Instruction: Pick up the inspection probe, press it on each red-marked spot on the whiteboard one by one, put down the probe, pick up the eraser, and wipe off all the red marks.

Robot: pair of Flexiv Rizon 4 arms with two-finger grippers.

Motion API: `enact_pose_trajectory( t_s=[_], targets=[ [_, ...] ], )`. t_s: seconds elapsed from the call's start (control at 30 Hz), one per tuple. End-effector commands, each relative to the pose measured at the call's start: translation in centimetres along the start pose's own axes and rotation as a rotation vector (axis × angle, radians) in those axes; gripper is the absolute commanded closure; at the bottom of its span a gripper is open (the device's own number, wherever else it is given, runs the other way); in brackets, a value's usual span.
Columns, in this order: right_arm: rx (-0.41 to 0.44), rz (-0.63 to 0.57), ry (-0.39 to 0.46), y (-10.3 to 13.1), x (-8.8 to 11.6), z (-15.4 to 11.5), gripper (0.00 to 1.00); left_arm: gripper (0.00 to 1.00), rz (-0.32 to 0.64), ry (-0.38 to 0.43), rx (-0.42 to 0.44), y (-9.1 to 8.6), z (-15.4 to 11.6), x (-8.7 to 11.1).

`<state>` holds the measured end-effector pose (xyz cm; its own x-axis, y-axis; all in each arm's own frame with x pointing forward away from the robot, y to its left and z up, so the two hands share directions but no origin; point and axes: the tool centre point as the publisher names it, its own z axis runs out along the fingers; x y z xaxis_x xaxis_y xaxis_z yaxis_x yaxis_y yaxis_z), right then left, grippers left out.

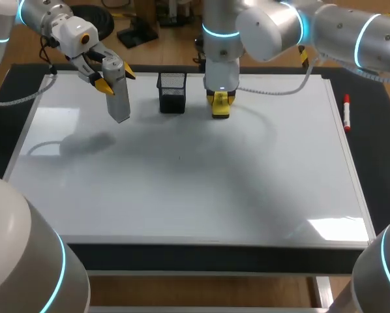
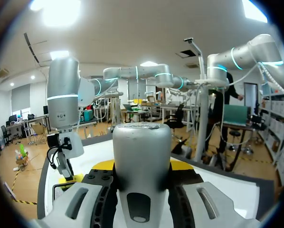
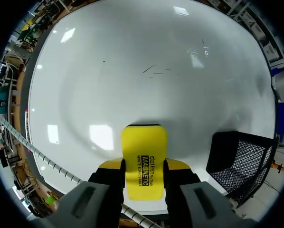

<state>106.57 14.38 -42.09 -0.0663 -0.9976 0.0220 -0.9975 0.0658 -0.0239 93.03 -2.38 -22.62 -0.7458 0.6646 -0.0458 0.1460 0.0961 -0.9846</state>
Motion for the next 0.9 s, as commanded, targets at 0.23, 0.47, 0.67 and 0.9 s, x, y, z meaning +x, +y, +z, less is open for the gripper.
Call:
enact_pose_trajectory(
  t_s=[0.23,0.47,0.67,0.9],
  targets=[
    [0.019,0.013,0.02,-0.2,0.1,0.1,0.16,1.0,0.0,0.001,-0.002,-0.2,0.0,0.0],
    [0.052,0.066,0.01,-0.1,1.2,-1.3,0.0,1.0,0.0,0.001,-0.002,-0.2,0.0,0.0],
    [0.039,0.201,-0.023,0.4,2.6,-2.5,0.0,1.0,0.0,0.001,-0.002,-0.2,0.0,0.0],
    [-0.004,0.454,-0.137,0.9,4.5,-4.3,0.0,1.0,0.0,0.001,-0.002,-0.2,0.0,0.0]
  ],
)
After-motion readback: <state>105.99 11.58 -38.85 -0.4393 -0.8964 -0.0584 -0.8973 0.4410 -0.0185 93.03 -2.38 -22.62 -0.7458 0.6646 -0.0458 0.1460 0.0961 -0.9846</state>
